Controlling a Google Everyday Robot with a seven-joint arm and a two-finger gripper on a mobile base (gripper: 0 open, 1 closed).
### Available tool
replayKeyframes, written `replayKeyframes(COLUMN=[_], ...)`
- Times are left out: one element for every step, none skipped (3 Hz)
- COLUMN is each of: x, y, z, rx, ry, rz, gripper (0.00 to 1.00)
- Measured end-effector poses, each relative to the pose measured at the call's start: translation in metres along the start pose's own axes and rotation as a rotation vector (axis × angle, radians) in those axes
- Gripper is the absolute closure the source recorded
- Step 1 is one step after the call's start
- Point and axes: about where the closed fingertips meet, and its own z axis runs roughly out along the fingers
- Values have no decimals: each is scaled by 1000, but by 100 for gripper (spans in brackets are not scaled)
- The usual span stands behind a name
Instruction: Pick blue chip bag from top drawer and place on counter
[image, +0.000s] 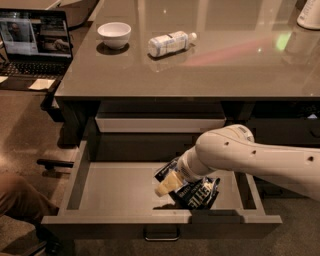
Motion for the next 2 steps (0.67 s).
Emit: replayKeyframes(x=[10, 21], y=[1, 0], z=[22, 33], rx=[-10, -10], ry=[66, 109], rz=[20, 44], gripper=[8, 26])
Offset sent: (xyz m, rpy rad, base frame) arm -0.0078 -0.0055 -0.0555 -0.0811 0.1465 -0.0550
